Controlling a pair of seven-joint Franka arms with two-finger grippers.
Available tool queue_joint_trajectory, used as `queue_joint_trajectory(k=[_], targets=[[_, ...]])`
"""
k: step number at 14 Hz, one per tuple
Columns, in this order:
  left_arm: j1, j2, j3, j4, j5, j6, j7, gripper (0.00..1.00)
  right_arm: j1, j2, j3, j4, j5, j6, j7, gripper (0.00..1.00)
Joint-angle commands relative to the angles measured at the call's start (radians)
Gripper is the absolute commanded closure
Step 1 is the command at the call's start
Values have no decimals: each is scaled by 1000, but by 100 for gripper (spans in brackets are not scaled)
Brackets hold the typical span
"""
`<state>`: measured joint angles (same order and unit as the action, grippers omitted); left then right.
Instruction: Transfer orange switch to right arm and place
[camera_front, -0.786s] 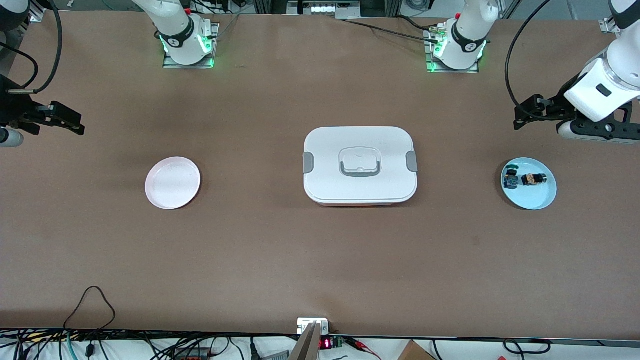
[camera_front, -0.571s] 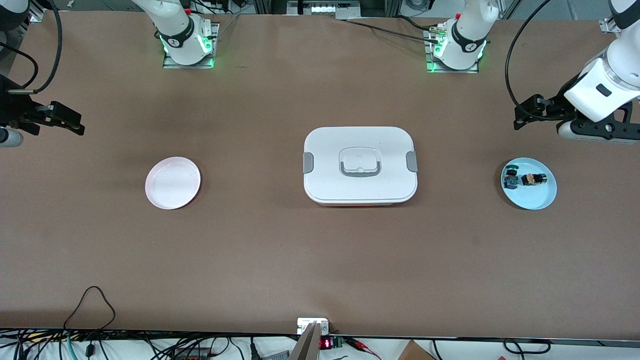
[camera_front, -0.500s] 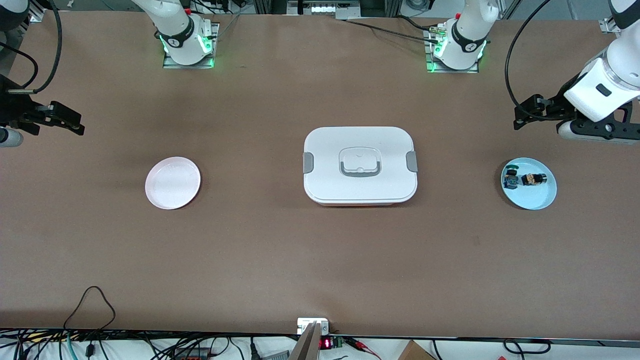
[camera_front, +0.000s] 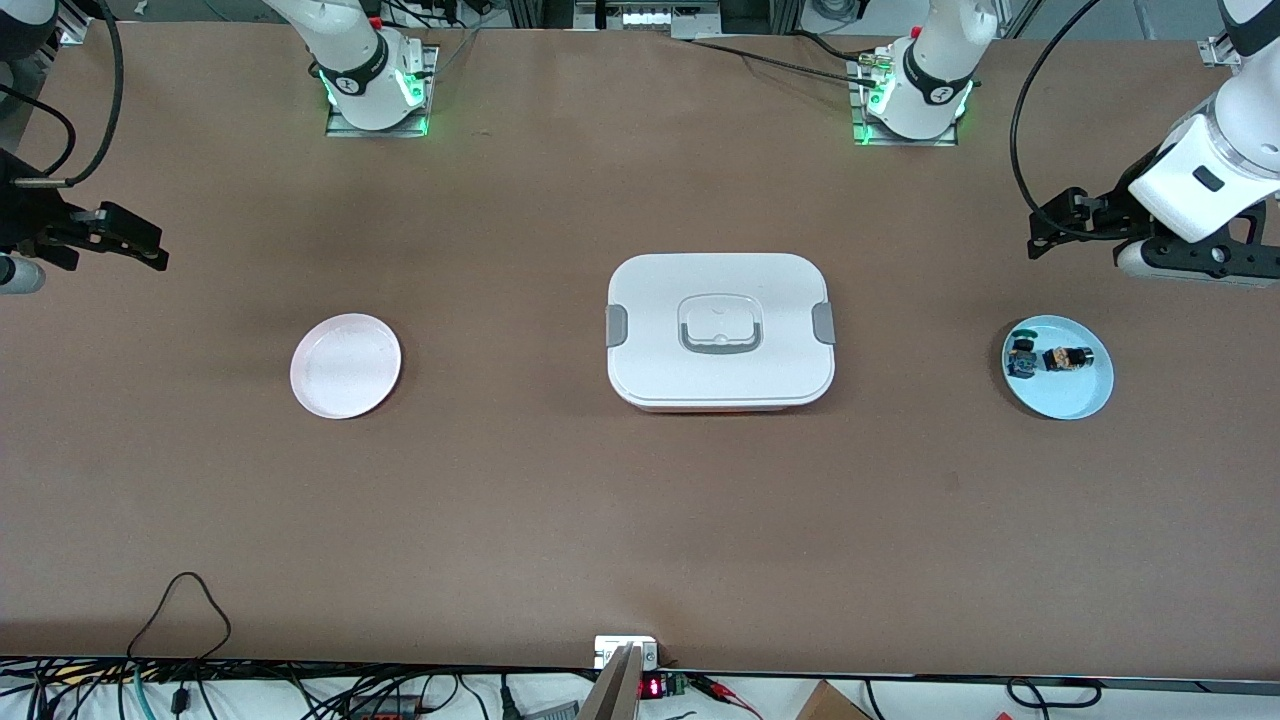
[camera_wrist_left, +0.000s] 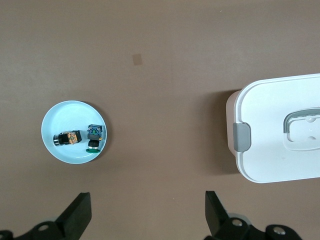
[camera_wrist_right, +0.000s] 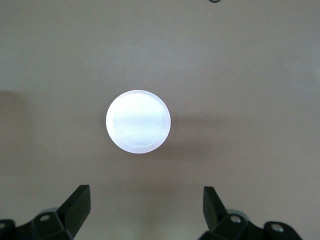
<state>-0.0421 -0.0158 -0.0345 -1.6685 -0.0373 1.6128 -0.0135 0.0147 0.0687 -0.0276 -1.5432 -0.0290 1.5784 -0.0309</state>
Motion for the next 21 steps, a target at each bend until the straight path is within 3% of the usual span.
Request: queue_joint_trajectory(k=[1,13,21], targets=[[-4,13,-1,38,20,-27,-8,0,-2,-4,2,12,15,-18,5,0],[34,66,11,73,8,-62,-17,0,-2,-4,2,12,14,-17,5,0],[206,302,11,165,43,-59,0,0,-4,-4,-1,12,15,-14,6,0]])
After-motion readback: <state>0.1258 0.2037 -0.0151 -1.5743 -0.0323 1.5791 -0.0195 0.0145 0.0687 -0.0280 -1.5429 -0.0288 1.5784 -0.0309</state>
